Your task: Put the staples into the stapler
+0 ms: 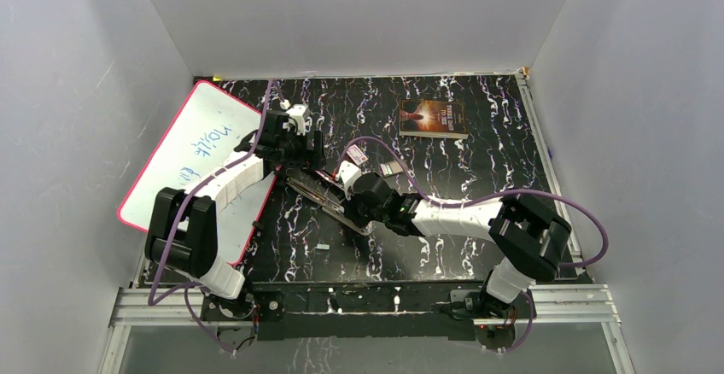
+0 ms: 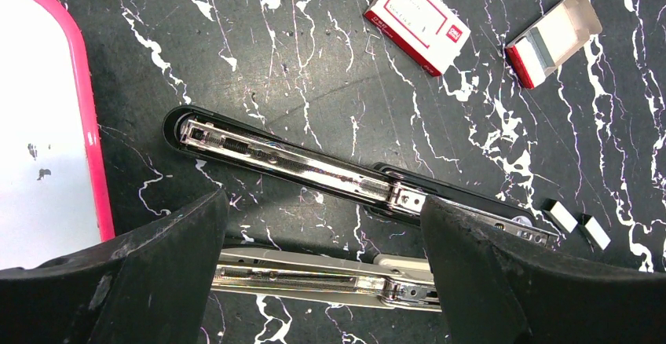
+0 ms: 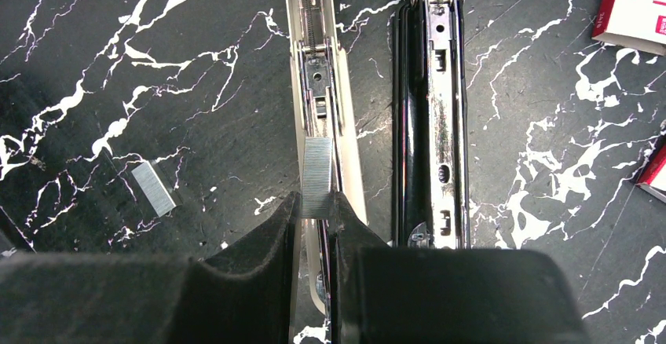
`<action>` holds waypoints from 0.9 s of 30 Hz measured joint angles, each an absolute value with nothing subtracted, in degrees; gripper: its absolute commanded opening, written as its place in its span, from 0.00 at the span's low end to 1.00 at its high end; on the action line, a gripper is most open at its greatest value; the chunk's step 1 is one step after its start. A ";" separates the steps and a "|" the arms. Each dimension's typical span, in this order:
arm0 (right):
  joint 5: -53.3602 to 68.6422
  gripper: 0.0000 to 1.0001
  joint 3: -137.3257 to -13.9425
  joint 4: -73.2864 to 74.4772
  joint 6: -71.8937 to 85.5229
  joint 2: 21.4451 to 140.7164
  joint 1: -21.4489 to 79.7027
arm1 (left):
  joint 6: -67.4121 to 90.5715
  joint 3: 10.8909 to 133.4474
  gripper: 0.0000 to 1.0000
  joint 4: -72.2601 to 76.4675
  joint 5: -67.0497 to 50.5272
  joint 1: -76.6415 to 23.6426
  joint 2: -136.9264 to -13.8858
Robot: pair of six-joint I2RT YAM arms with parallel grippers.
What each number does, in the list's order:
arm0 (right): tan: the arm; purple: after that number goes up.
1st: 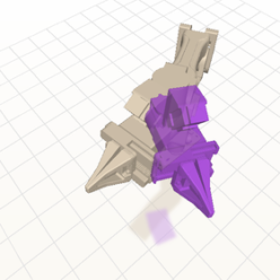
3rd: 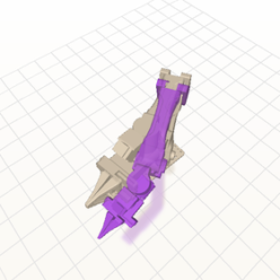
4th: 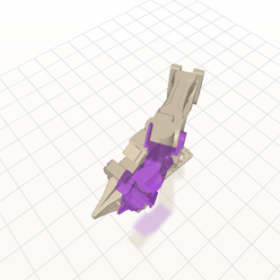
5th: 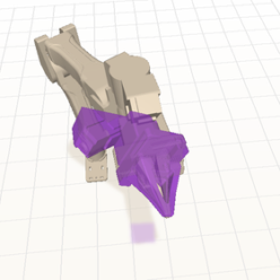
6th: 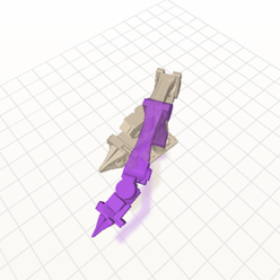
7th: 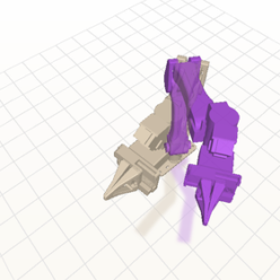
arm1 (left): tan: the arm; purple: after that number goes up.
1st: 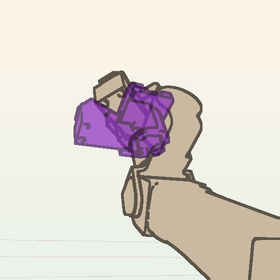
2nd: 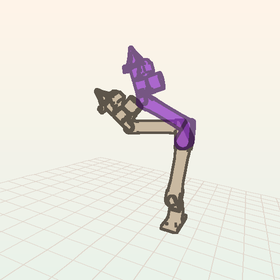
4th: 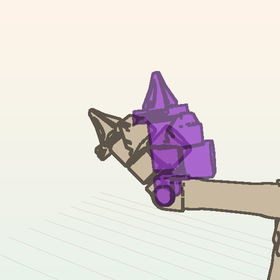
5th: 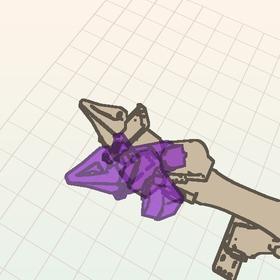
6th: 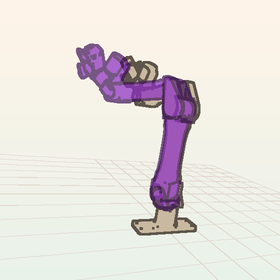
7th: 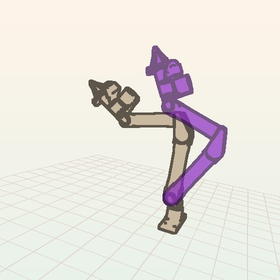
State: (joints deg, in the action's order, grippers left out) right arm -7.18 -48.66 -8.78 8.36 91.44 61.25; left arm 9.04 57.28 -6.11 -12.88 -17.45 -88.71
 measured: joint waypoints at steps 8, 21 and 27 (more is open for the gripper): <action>-7.60 0.00 -48.66 -8.64 8.36 91.44 61.25 | 8.97 57.28 0.91 -6.09 -12.88 -17.45 -88.71; -7.57 0.00 -49.43 -7.70 8.36 92.75 61.25 | 8.97 57.28 0.91 -6.09 -12.88 -17.45 -88.73; -7.57 0.00 -49.89 -7.33 8.38 93.19 61.25 | 8.97 57.28 0.91 -6.09 -12.88 -17.45 -88.75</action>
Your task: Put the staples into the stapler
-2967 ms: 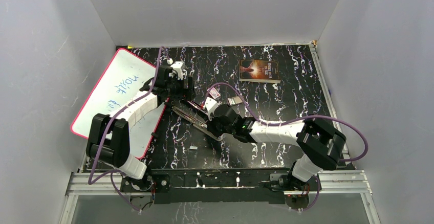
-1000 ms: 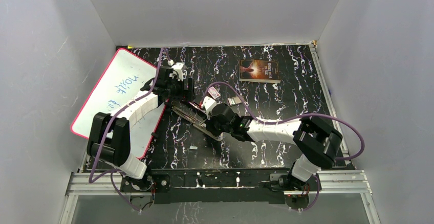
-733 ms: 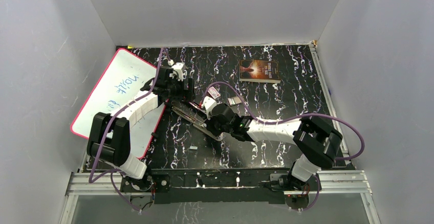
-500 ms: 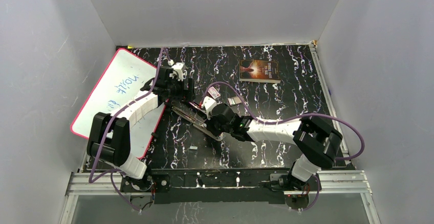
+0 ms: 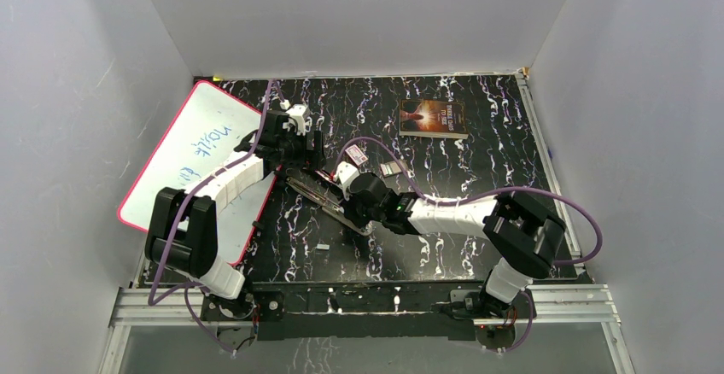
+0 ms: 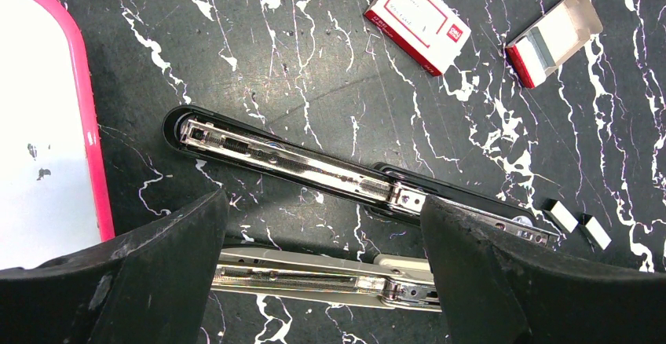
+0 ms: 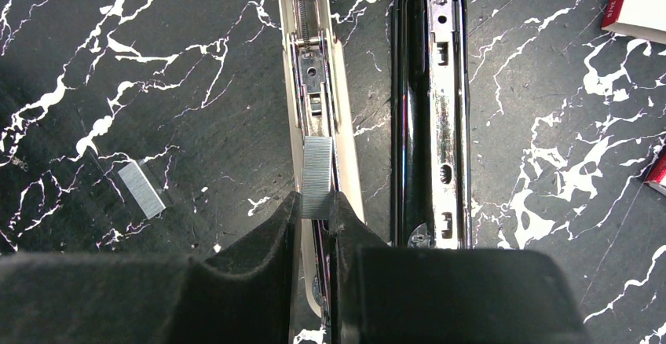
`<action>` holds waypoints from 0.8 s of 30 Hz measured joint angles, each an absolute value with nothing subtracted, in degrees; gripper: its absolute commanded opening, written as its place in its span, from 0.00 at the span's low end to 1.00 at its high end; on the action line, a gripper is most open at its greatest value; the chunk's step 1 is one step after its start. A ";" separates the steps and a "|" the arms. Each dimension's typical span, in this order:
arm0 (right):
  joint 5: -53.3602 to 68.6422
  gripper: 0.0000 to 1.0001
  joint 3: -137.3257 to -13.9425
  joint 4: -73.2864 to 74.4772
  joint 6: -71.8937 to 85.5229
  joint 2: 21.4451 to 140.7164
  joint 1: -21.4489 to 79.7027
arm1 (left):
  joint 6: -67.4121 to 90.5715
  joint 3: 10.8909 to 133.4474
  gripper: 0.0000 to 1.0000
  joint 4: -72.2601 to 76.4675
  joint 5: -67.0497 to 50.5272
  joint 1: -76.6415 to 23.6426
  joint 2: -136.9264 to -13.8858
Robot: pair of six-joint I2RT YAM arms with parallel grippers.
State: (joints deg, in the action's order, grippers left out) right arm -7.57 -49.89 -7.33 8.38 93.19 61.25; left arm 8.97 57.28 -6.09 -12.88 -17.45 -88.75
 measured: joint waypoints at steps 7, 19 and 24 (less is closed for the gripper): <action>-7.60 0.00 -50.26 -6.85 8.40 93.49 61.25 | 8.97 57.28 0.91 -6.11 -12.88 -17.45 -88.75; -7.81 0.00 -51.48 -4.12 7.73 93.49 61.25 | 8.95 57.28 0.91 -6.11 -12.88 -17.45 -88.75; -7.79 0.00 -52.10 -2.87 7.27 93.60 61.25 | 8.95 57.28 0.91 -6.09 -12.88 -17.45 -88.75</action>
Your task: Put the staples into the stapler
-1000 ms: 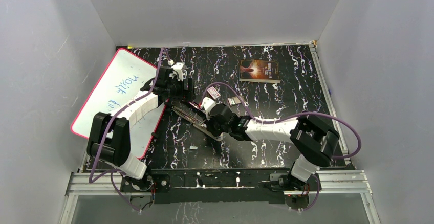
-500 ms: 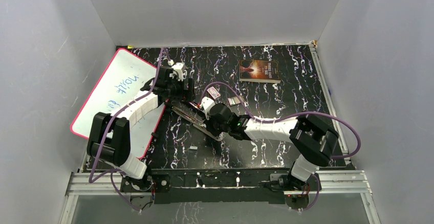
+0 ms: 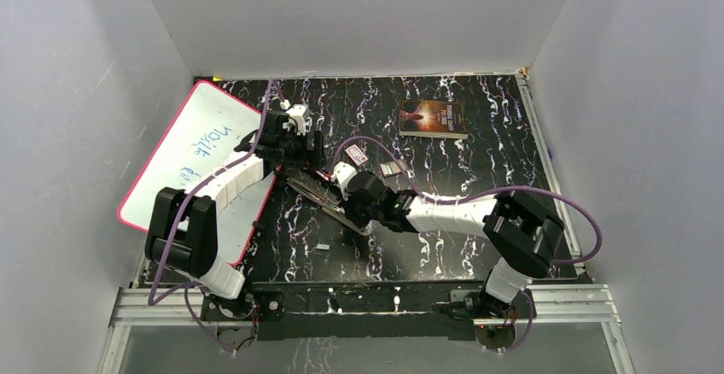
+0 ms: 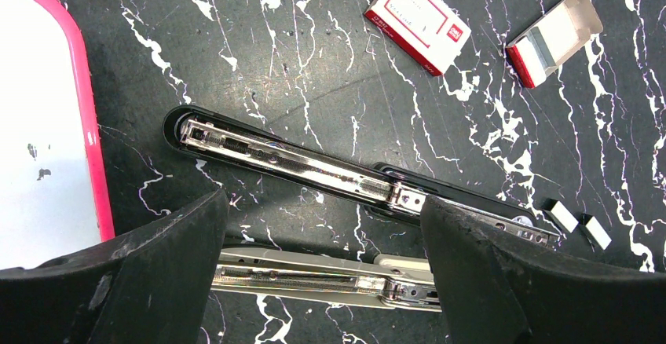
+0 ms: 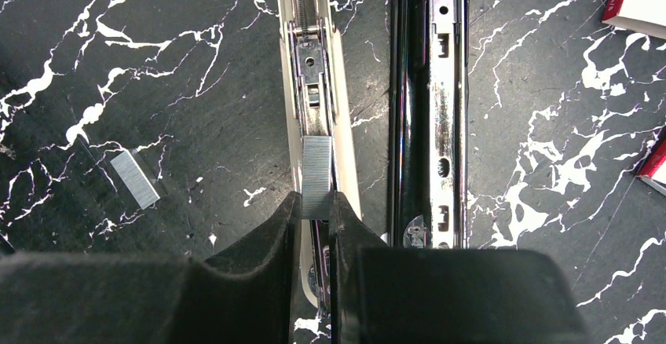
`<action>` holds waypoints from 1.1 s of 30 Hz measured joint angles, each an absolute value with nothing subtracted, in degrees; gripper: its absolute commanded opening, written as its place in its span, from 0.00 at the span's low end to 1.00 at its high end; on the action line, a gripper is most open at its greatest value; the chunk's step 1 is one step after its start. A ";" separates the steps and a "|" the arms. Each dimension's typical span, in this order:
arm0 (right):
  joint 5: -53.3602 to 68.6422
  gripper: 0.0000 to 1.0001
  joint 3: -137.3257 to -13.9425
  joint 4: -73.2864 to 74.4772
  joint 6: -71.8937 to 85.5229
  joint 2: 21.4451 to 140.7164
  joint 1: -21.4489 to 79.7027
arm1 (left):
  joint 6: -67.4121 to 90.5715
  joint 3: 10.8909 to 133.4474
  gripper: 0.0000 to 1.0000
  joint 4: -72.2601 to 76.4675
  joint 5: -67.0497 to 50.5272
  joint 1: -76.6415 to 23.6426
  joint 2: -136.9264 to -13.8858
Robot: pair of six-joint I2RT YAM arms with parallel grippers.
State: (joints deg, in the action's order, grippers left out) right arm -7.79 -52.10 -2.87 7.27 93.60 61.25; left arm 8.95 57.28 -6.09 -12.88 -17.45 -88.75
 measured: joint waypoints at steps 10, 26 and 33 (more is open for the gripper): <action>-7.77 0.00 -53.17 -1.37 6.79 94.21 61.25 | 8.93 57.28 0.91 -6.11 -12.88 -17.45 -88.75; -7.38 0.00 -54.17 -0.01 4.40 94.89 61.25 | 8.84 57.28 0.91 -6.11 -12.86 -17.45 -88.75; -7.11 0.00 -54.22 0.12 4.21 94.91 61.25 | 8.73 57.28 0.91 -6.11 -12.86 -17.45 -88.75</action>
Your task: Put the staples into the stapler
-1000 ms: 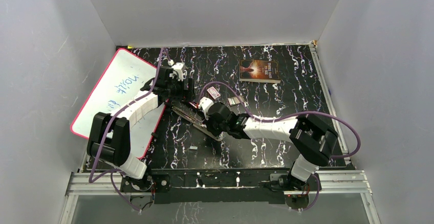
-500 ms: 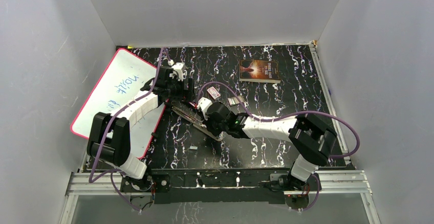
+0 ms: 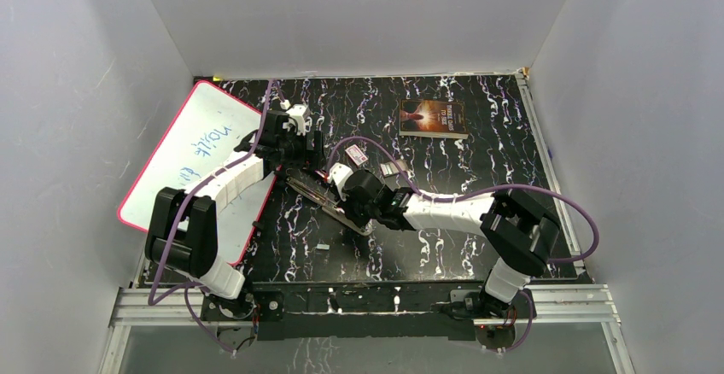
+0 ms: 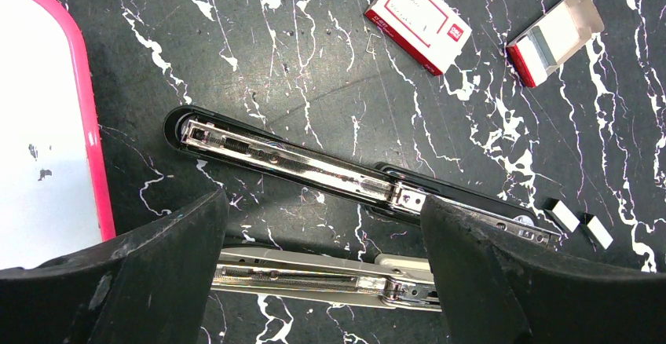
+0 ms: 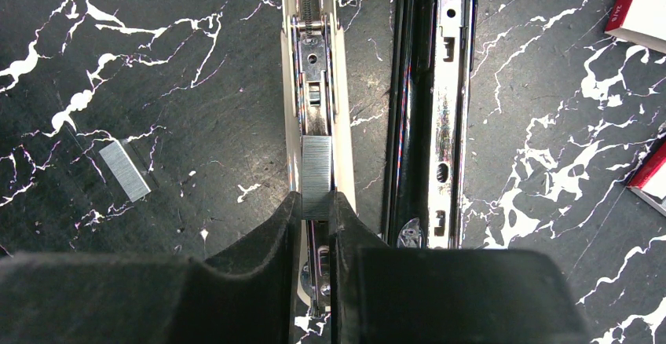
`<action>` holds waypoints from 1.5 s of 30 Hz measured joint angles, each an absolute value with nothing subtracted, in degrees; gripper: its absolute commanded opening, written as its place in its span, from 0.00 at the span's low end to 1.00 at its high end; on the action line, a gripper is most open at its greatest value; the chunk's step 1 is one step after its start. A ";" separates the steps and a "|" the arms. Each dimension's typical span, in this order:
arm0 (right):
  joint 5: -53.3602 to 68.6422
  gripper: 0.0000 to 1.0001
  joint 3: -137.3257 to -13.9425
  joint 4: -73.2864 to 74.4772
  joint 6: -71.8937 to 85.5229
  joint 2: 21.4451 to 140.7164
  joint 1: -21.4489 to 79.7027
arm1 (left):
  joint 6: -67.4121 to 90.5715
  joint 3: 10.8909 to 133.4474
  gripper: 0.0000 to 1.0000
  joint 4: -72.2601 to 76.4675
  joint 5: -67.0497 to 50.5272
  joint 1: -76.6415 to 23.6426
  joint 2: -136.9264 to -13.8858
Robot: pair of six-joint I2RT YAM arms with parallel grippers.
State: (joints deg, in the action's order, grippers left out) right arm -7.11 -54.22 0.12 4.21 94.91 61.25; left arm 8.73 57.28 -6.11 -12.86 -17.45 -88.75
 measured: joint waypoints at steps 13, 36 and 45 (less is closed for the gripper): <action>-7.14 0.00 -54.74 1.39 3.29 94.91 61.25 | 8.64 57.28 0.91 -6.11 -12.84 -17.45 -88.75; -5.65 0.00 -55.77 4.25 2.31 94.87 61.25 | 8.54 57.28 0.91 -6.11 -12.84 -17.45 -88.75; -4.38 0.00 -56.64 6.59 1.45 94.87 61.21 | 8.54 57.28 0.91 -6.11 -12.84 -17.45 -88.75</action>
